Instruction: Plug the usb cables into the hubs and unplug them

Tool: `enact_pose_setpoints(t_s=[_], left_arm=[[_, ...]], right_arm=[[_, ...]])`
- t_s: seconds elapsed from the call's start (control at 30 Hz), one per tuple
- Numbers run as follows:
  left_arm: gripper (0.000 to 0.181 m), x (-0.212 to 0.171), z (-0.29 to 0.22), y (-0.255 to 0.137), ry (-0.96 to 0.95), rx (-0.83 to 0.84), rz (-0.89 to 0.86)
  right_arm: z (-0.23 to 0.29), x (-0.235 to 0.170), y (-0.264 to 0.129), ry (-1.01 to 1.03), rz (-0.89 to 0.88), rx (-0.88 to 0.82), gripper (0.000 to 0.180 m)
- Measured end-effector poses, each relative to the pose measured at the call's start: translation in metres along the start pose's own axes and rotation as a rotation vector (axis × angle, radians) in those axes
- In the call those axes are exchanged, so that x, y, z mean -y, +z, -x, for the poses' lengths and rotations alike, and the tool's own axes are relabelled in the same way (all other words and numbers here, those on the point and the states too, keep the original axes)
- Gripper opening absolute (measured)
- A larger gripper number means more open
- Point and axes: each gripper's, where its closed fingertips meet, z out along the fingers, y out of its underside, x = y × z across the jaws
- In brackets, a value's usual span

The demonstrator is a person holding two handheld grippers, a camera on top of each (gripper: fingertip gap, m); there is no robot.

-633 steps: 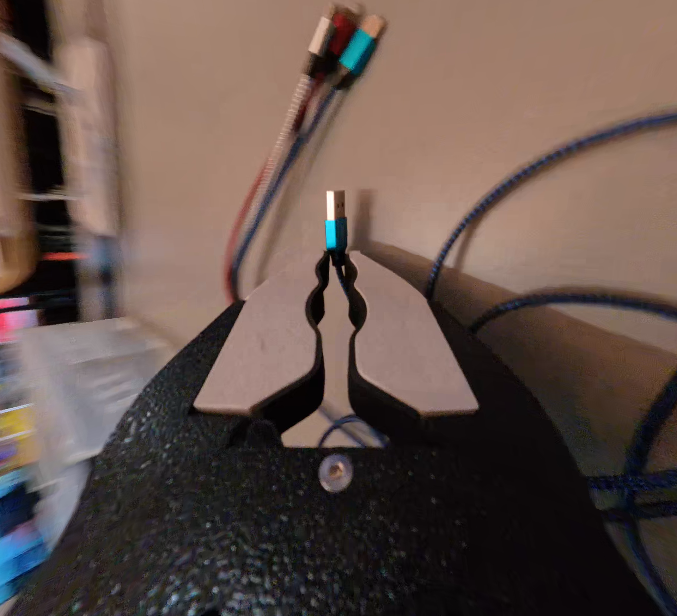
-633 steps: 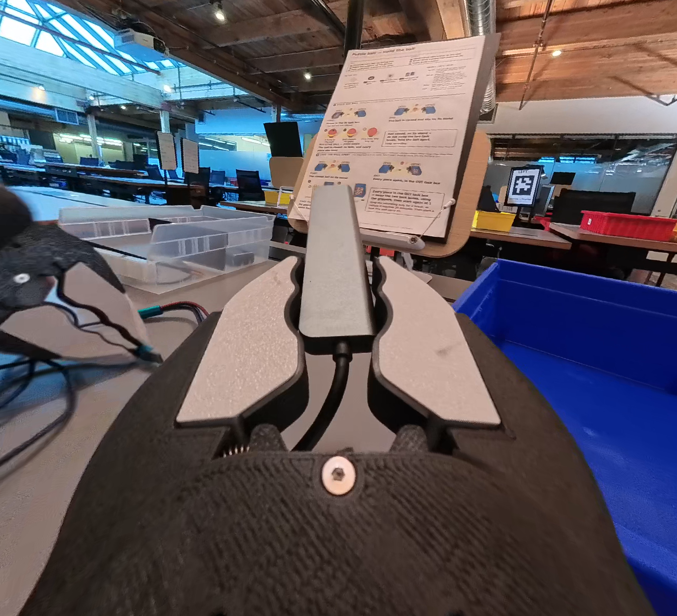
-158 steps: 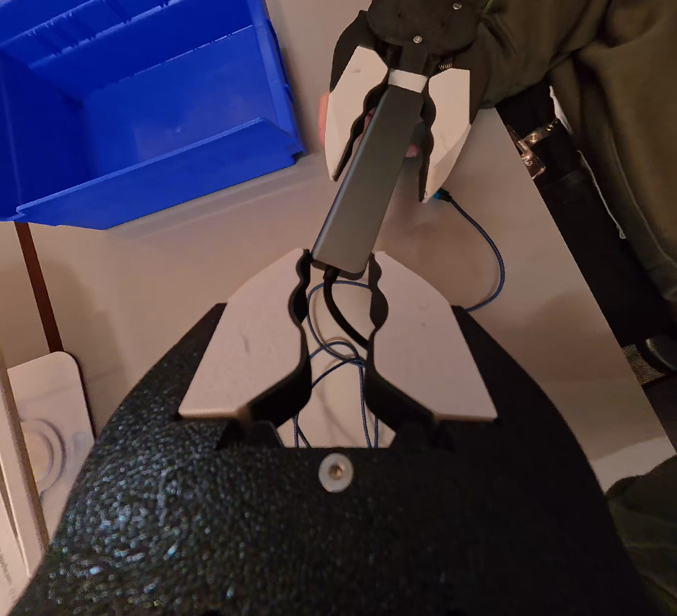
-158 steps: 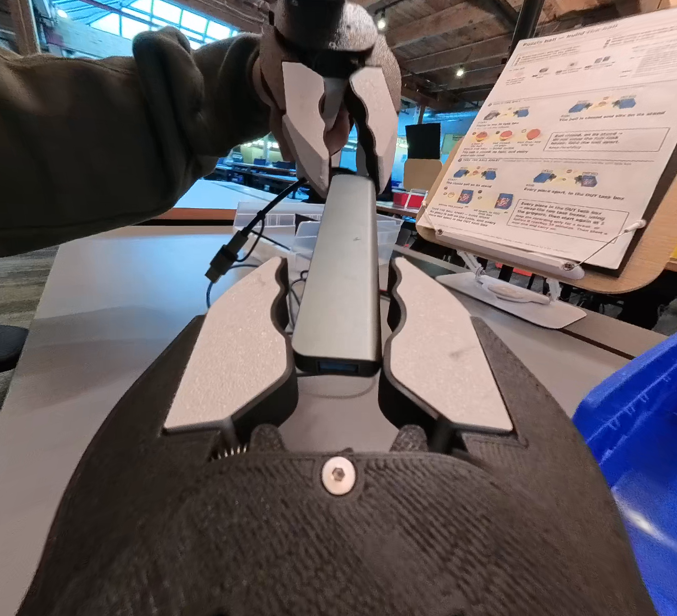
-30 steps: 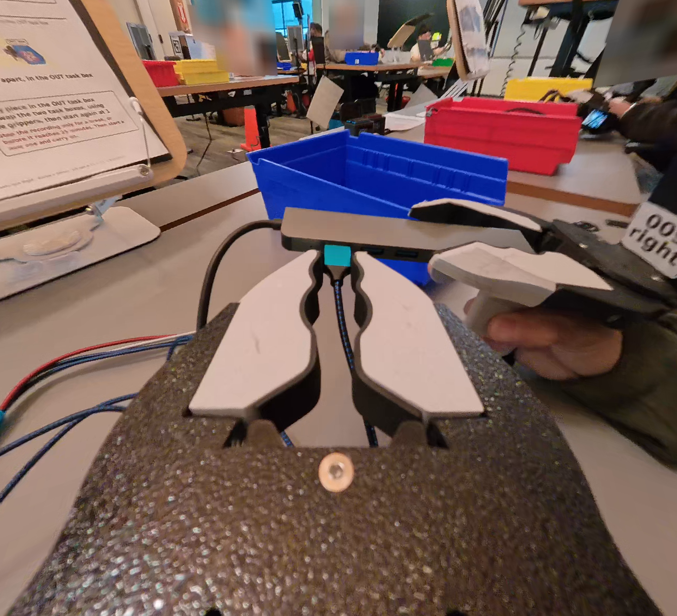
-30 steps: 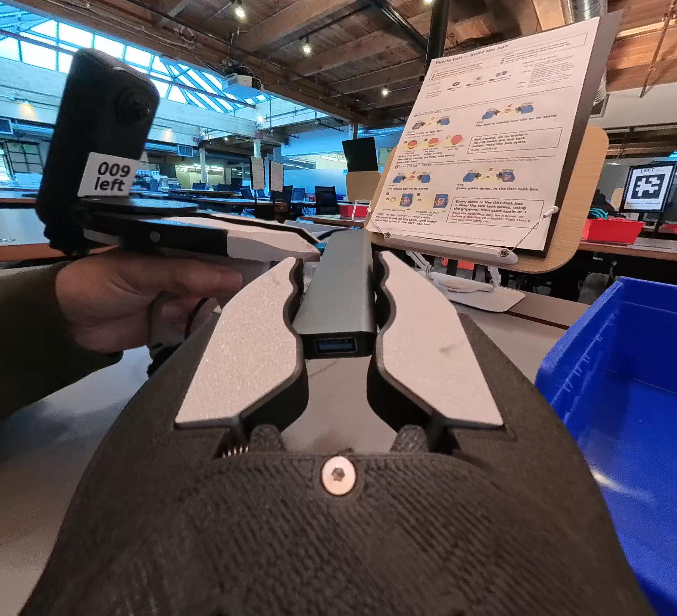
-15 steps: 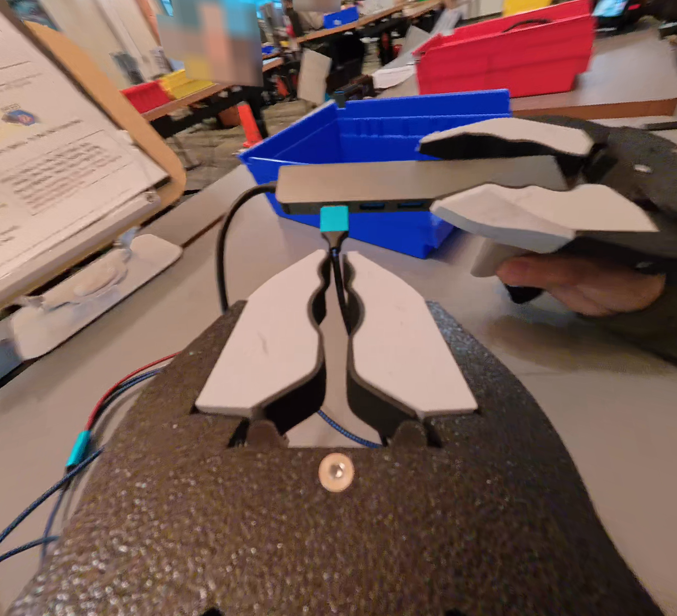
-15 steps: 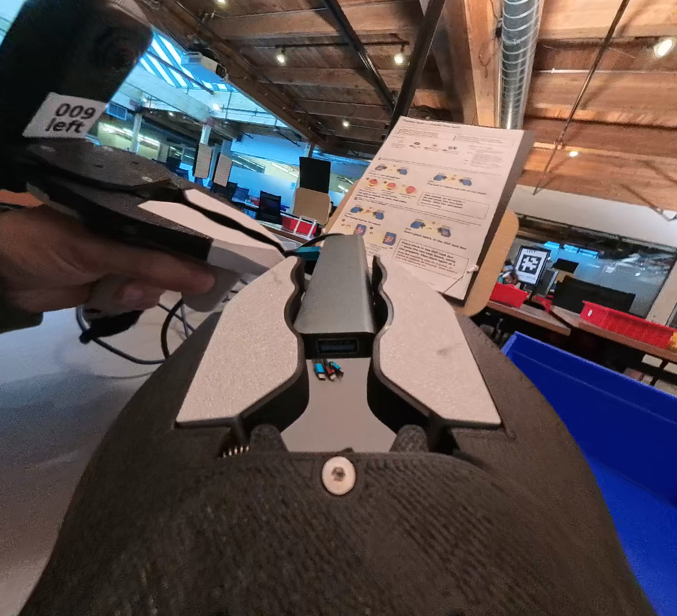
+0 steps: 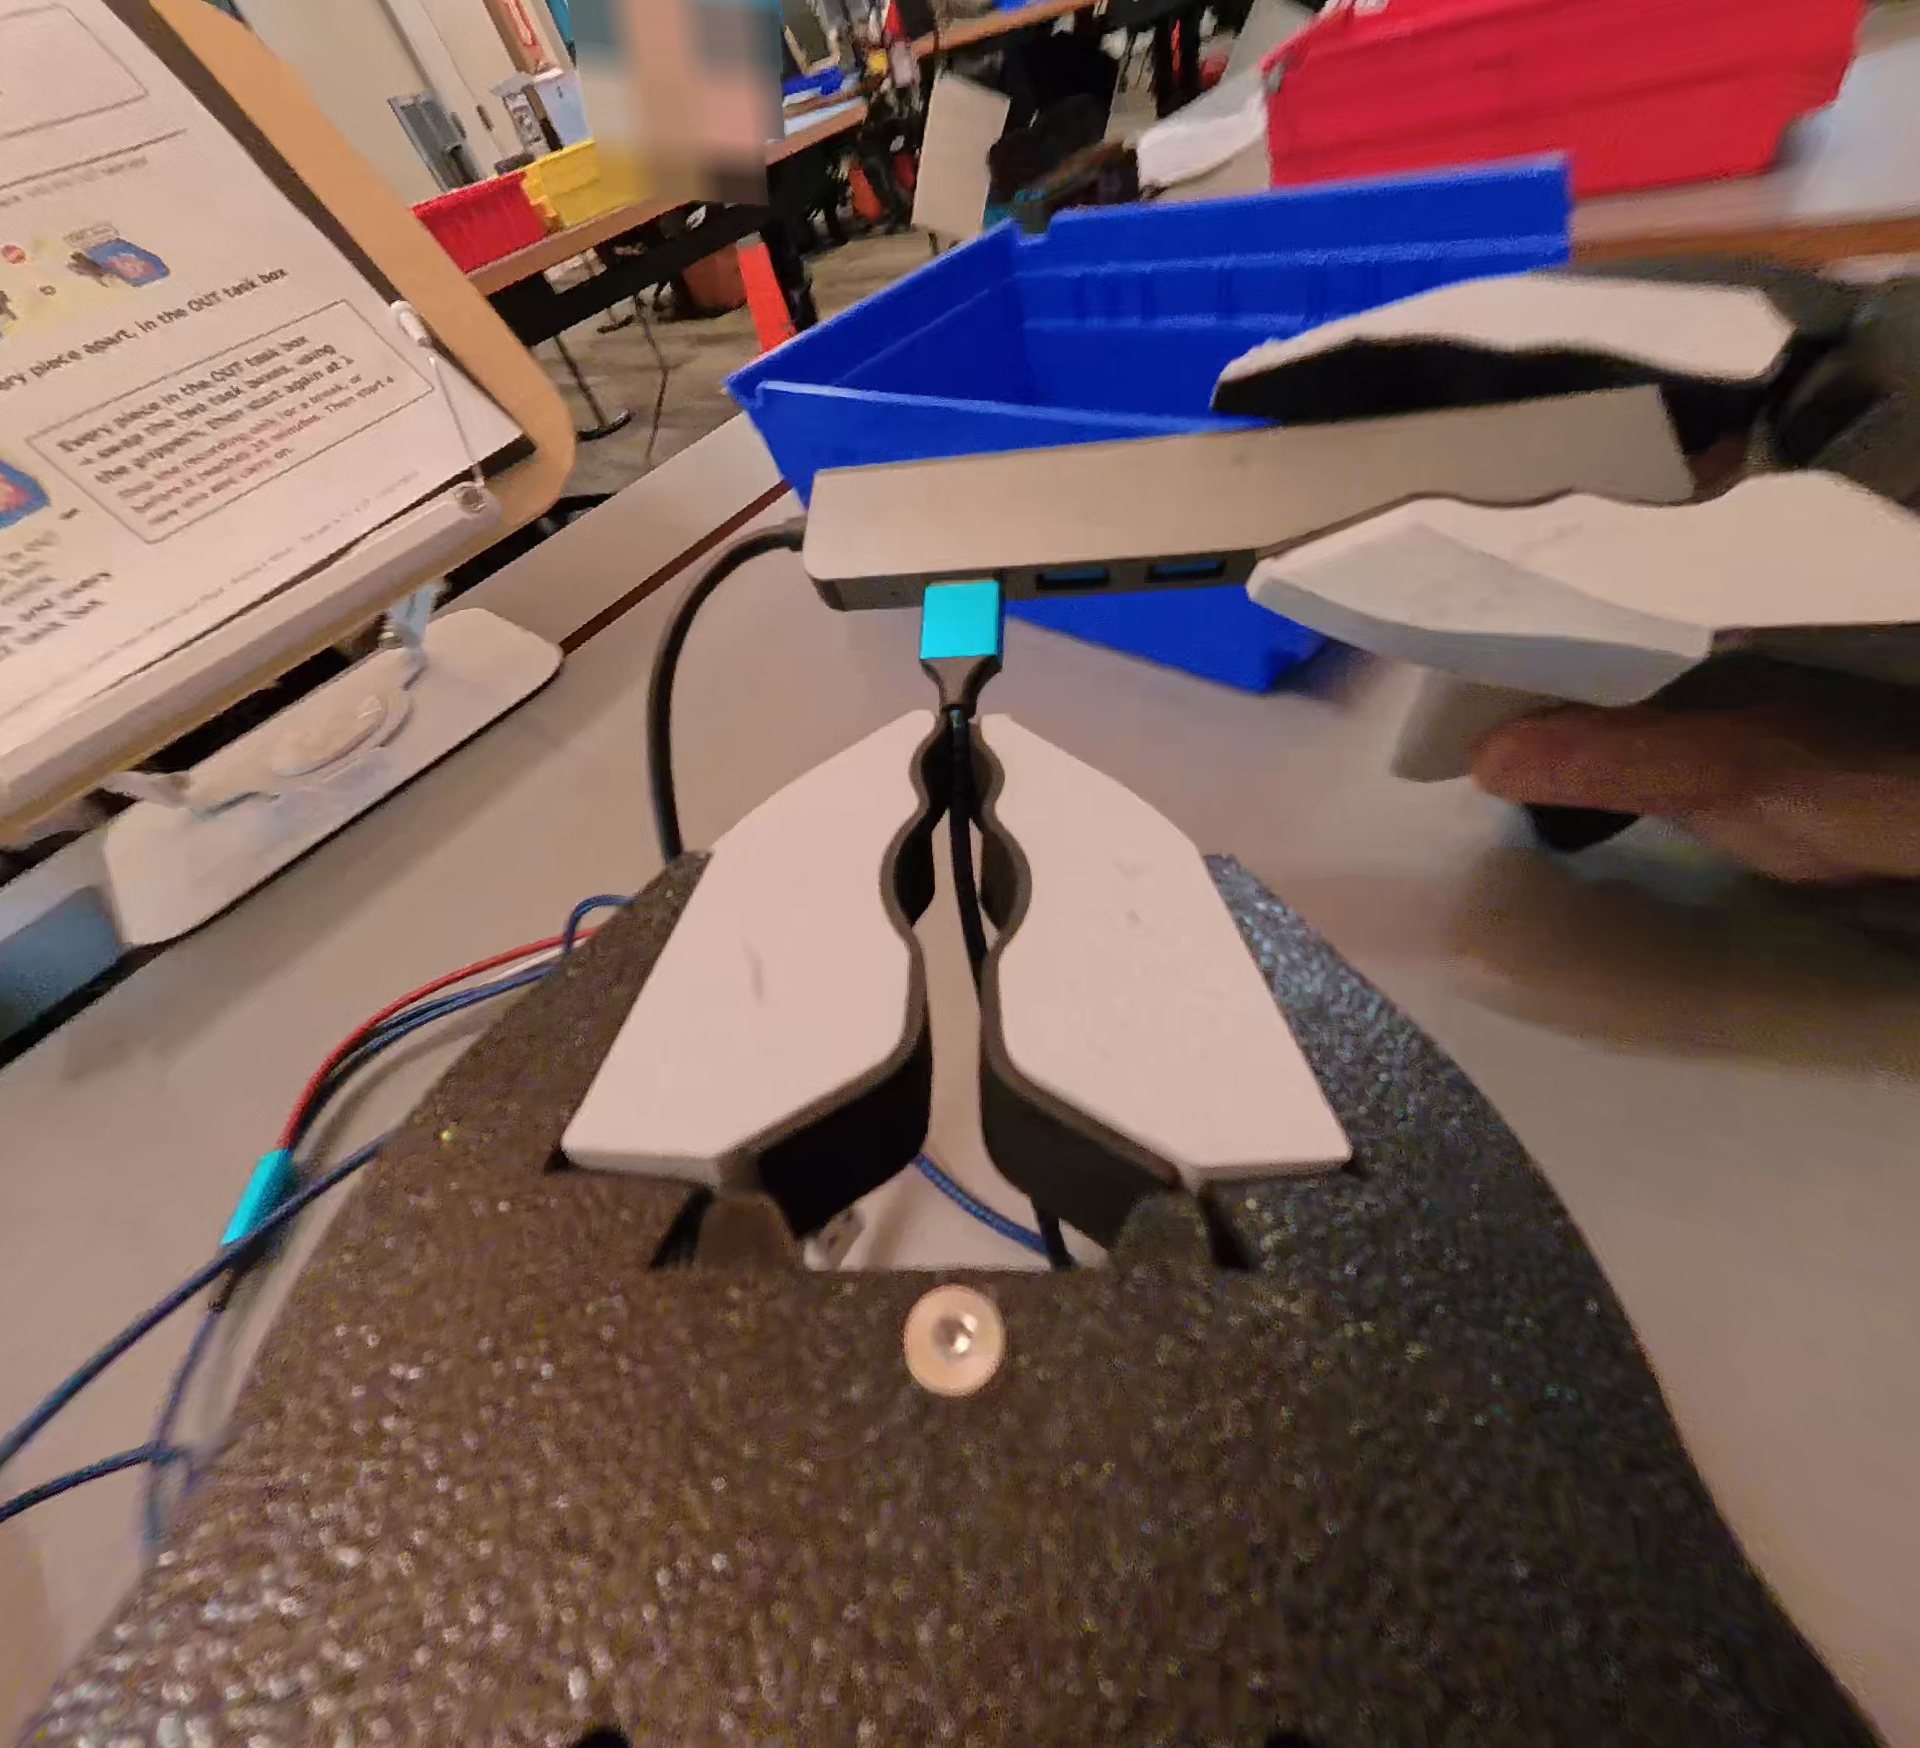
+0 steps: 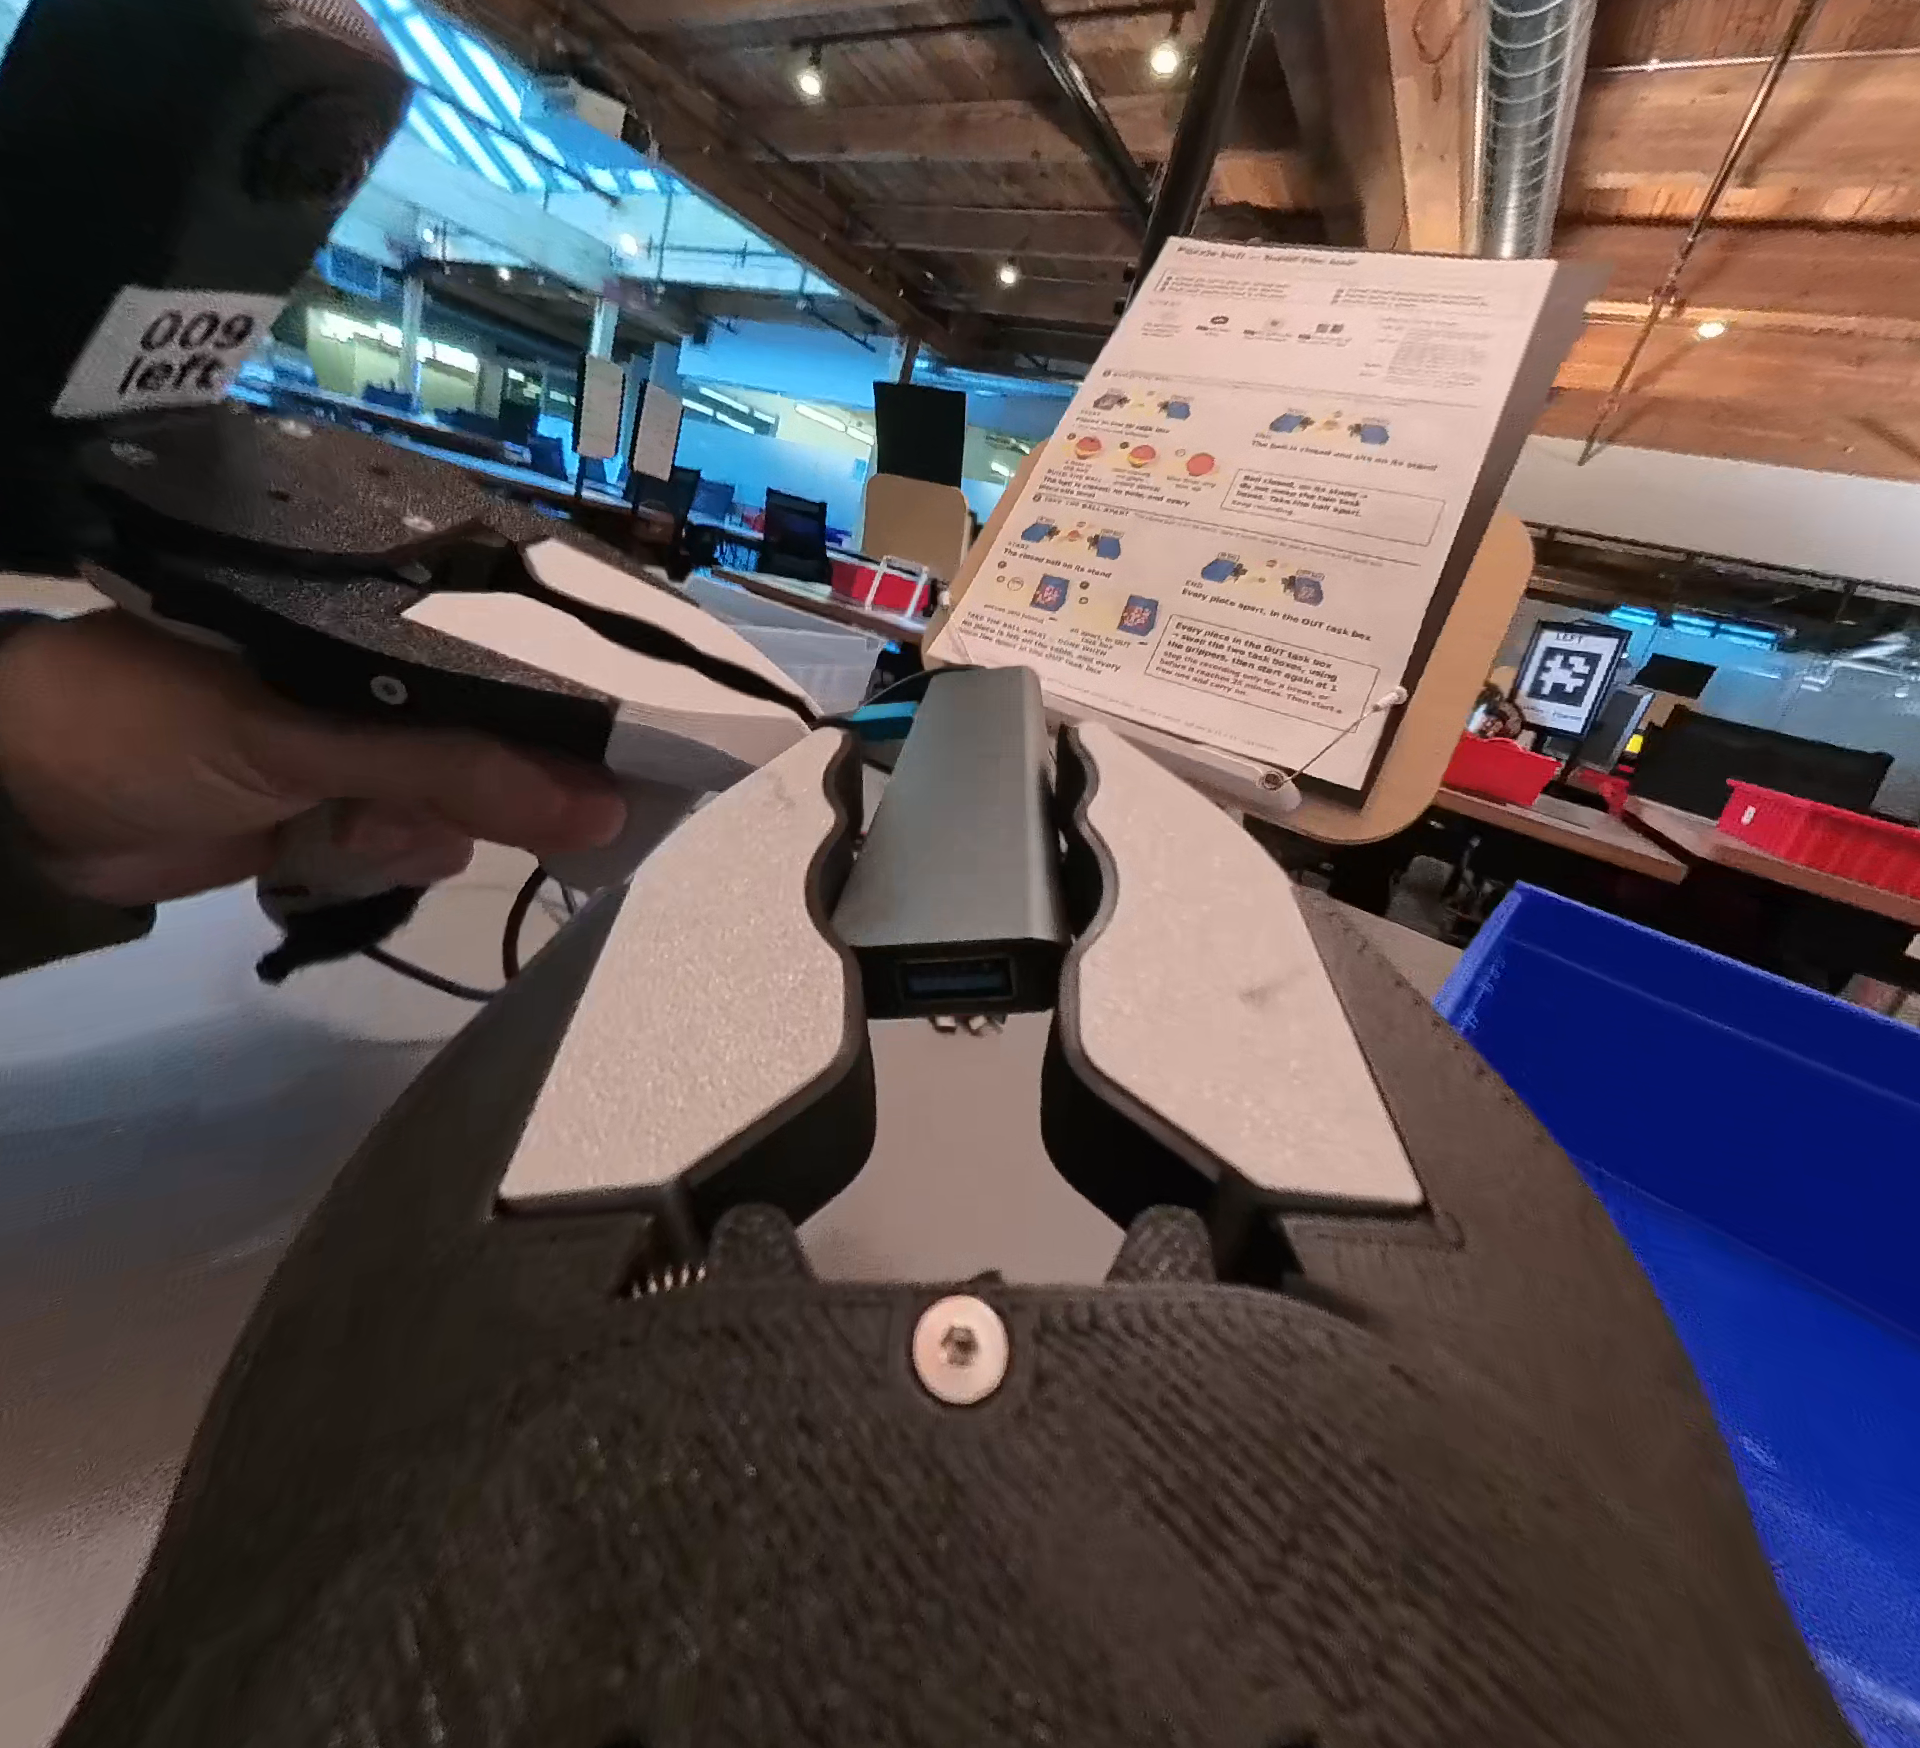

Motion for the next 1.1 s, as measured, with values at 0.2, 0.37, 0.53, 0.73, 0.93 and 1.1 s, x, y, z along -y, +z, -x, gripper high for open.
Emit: enact_pose_setpoints(t_s=[0.2, 0.37, 0.53, 0.73, 0.93, 1.1], left_arm=[[0.023, 0.012, -0.006, -0.009, -0.060, -0.121, -0.011], [0.043, 0.017, 0.036, -0.045, -0.088, -0.073, 0.014], [0.058, 0.014, 0.043, -0.067, -0.163, -0.166, 0.020], [0.055, -0.014, 0.060, -0.073, -0.035, -0.063, 0.163], [0.051, -0.024, 0.066, -0.071, -0.012, -0.033, 0.206], [0.050, -0.028, 0.069, -0.072, -0.023, -0.028, 0.207]], right_arm=[[-0.010, 0.007, -0.006, 0.100, -0.058, -0.005, 0.036], [-0.010, 0.013, -0.010, 0.207, -0.101, 0.061, 0.036], [-0.024, 0.018, -0.011, 0.179, -0.096, -0.003, 0.036], [-0.096, 0.088, -0.018, 0.012, -0.138, -0.205, 0.036], [-0.227, 0.096, -0.031, -0.002, 0.019, -0.535, 0.036], [-0.274, 0.000, -0.040, 0.012, 0.362, -0.640, 0.036]])
